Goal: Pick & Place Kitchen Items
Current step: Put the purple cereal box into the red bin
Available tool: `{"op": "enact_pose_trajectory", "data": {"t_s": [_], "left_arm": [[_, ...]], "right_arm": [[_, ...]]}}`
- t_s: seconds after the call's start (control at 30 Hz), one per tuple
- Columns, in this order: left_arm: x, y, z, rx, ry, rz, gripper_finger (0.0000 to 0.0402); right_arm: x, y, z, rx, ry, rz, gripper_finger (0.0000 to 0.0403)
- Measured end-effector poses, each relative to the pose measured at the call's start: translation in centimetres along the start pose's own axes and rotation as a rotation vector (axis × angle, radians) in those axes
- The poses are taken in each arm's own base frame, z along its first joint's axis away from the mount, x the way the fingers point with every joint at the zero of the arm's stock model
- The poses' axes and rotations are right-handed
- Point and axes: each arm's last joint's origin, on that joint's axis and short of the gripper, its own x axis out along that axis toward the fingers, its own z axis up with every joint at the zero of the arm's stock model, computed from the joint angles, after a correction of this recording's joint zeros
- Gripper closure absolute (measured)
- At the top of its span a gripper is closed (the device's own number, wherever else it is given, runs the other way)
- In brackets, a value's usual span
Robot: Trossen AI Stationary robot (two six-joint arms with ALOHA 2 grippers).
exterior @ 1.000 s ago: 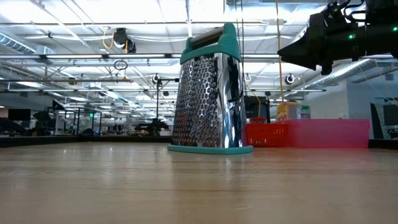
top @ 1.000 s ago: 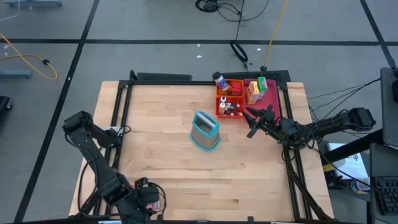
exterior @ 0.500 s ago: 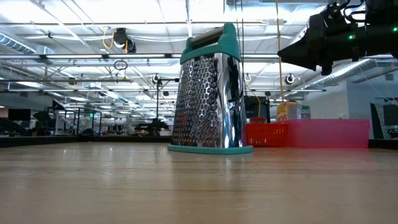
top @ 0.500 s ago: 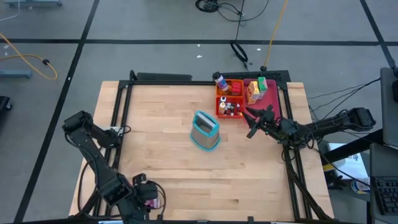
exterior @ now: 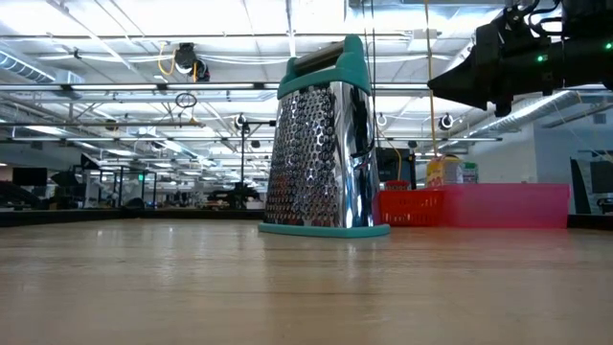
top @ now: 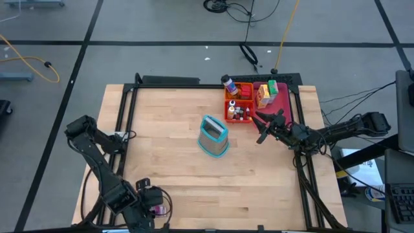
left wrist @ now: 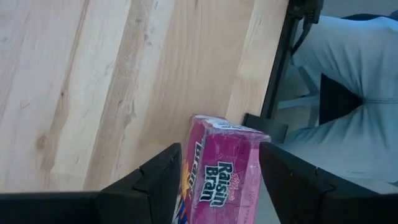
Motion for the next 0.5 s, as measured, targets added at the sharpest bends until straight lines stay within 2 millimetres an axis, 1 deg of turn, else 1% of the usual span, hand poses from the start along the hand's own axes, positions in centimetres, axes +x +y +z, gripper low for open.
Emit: {"op": "enact_pose_trajectory", "data": {"t_s": [0.13, 0.27, 0.5], "left_arm": [[0.2, -0.1, -0.1, -0.002, 0.003, 0.006, 0.0188], [1.3, -0.2, -0.5, 0.004, 0.034, 0.032, 0.0188], [2.3, -0.2, -1.1, 0.008, 0.072, 0.029, 0.0188]], "right_arm": [[0.0, 0.0, 0.0, -0.001, 0.001, 0.0, 0.0273], [0.0, 0.0, 0.0, 0.0, 0.002, 0.0, 0.0273], [0.0, 0.0, 0.0, 0.001, 0.002, 0.0, 0.0273]]}}
